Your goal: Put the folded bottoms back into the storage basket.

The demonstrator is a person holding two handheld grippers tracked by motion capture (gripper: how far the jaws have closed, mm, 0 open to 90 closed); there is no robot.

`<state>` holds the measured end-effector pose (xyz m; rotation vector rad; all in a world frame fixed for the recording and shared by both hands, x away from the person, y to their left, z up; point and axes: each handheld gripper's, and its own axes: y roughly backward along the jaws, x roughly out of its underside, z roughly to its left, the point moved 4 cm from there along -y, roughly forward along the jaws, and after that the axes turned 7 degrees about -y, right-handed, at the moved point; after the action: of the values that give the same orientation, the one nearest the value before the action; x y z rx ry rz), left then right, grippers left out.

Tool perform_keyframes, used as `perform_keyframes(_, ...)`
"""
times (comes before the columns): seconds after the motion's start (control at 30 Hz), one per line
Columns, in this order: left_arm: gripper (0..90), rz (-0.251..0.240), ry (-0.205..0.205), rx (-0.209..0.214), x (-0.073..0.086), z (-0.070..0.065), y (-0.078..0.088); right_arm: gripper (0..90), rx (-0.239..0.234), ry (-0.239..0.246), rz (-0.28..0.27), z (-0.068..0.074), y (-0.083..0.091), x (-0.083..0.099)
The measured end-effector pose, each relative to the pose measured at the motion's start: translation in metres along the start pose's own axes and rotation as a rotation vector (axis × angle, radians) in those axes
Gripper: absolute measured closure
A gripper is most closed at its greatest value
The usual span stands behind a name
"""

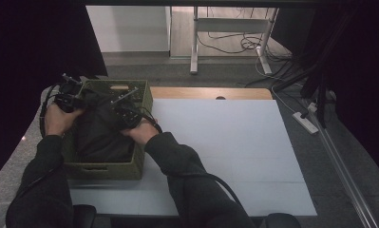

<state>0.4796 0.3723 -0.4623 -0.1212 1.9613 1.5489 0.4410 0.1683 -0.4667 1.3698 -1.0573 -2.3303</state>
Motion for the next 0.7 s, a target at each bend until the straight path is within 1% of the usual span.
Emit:
perform_keyframes(0.07,66.3,0.014,-0.001,-0.02,0.001,0.0,-0.007,55.9,0.017,0.019,0.02,0.0,-0.002,0.003)
perform_keyframes(0.13,61.5,0.028,0.004,-0.03,0.003,0.001,-0.012,50.1,0.032,0.036,0.032,0.003,-0.003,0.004)
perform_keyframes(0.2,56.4,0.033,0.014,-0.061,0.004,0.003,-0.016,45.5,0.056,0.058,0.046,0.006,-0.004,0.006)
perform_keyframes(0.23,52.8,0.033,0.022,-0.069,0.005,0.004,-0.017,40.7,0.071,0.074,0.047,0.006,-0.004,0.007)
perform_keyframes(0.27,51.5,0.039,0.029,-0.073,0.005,0.005,-0.018,36.4,0.087,0.087,0.046,0.007,-0.004,0.007)
perform_keyframes(0.3,49.8,0.033,0.034,-0.083,0.006,0.006,-0.018,34.0,0.11,0.104,0.041,0.006,-0.003,0.007)
perform_keyframes(0.33,46.6,0.018,0.037,-0.094,0.005,0.007,-0.016,30.6,0.129,0.122,0.023,0.004,0.0,0.007)
perform_keyframes(0.37,42.9,0.002,0.04,-0.099,0.005,0.008,-0.014,26.7,0.128,0.125,-0.011,0.002,0.003,0.006)
perform_keyframes(0.4,38.7,-0.026,0.051,-0.094,0.004,0.009,-0.012,22.3,0.126,0.119,-0.028,0.001,0.007,0.004)
perform_keyframes(0.43,34.0,-0.052,0.062,-0.078,0.003,0.009,-0.01,17.3,0.132,0.12,-0.038,-0.001,0.01,0.002)
perform_keyframes(0.47,28.7,-0.083,0.072,-0.06,0.001,0.009,-0.007,14.6,0.132,0.129,-0.056,-0.002,0.013,0.001)
perform_keyframes(0.53,23.3,-0.136,0.083,-0.027,-0.001,0.009,-0.003,8.9,0.138,0.154,-0.072,-0.004,0.018,-0.001)
perform_keyframes(0.57,20.1,-0.16,0.088,-0.002,-0.003,0.008,-0.001,7.4,0.135,0.157,-0.077,-0.004,0.021,-0.002)
perform_keyframes(0.6,17.3,-0.176,0.102,0.027,-0.003,0.007,0.0,7.0,0.137,0.155,-0.083,-0.005,0.023,-0.002)
perform_keyframes(0.63,16.5,-0.19,0.112,0.048,-0.004,0.007,0.0,5.6,0.127,0.155,-0.079,-0.006,0.025,-0.002)
perform_keyframes(0.7,11.7,-0.21,0.116,0.081,-0.005,0.004,0.001,3.0,0.116,0.145,-0.085,-0.009,0.028,-0.001)
